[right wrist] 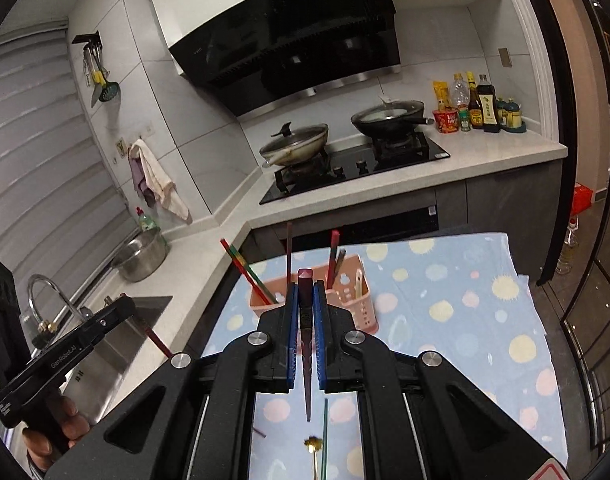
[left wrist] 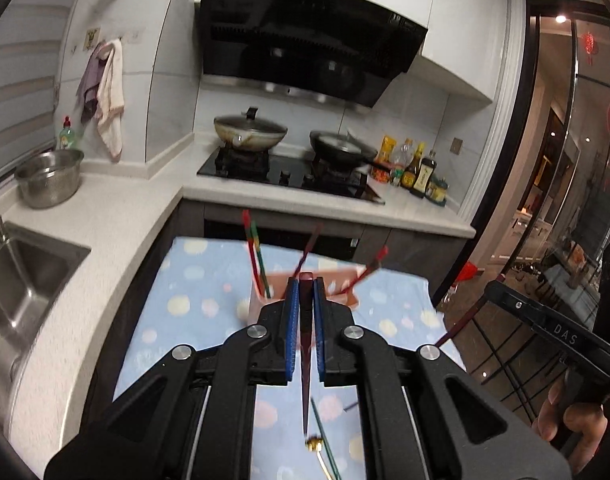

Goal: Organize utensils
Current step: 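Carry both chopsticks over the pink holder, drop them in, open both tools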

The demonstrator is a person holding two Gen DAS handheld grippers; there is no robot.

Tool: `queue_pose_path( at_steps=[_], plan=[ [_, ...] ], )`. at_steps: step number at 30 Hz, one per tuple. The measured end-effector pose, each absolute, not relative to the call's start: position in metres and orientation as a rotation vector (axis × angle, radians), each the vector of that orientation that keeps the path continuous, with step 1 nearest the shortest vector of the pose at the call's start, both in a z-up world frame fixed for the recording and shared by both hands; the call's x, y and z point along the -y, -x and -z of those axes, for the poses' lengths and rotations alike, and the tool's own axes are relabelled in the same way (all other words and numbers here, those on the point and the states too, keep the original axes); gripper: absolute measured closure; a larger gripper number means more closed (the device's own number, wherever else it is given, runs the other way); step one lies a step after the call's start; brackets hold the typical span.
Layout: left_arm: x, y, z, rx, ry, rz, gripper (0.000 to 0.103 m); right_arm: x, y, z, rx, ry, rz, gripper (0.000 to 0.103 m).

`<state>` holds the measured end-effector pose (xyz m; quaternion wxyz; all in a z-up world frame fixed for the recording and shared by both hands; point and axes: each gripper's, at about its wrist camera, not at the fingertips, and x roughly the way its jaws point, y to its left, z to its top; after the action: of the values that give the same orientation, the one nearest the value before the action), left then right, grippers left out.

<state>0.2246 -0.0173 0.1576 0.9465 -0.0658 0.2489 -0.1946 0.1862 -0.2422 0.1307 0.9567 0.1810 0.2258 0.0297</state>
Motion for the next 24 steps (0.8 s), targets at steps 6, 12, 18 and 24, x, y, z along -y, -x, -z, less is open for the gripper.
queue_pose_path(
  at_steps=[6, 12, 18, 24],
  plan=[
    [0.028, -0.270, -0.196, -0.428, 0.136, 0.392, 0.096, 0.247, -0.234, -0.170, -0.372, -0.352, -0.059, 0.096],
    [0.041, -0.310, -0.219, -0.373, 0.122, 0.379, 0.096, 0.249, -0.285, -0.186, -0.353, -0.329, -0.033, 0.096],
    [0.049, -0.344, -0.214, -0.391, 0.110, 0.355, 0.096, 0.253, -0.323, -0.173, -0.393, -0.330, -0.019, 0.096],
    [0.052, -0.367, -0.190, -0.451, 0.095, 0.331, 0.096, 0.251, -0.349, -0.142, -0.472, -0.327, -0.011, 0.096]
  ],
)
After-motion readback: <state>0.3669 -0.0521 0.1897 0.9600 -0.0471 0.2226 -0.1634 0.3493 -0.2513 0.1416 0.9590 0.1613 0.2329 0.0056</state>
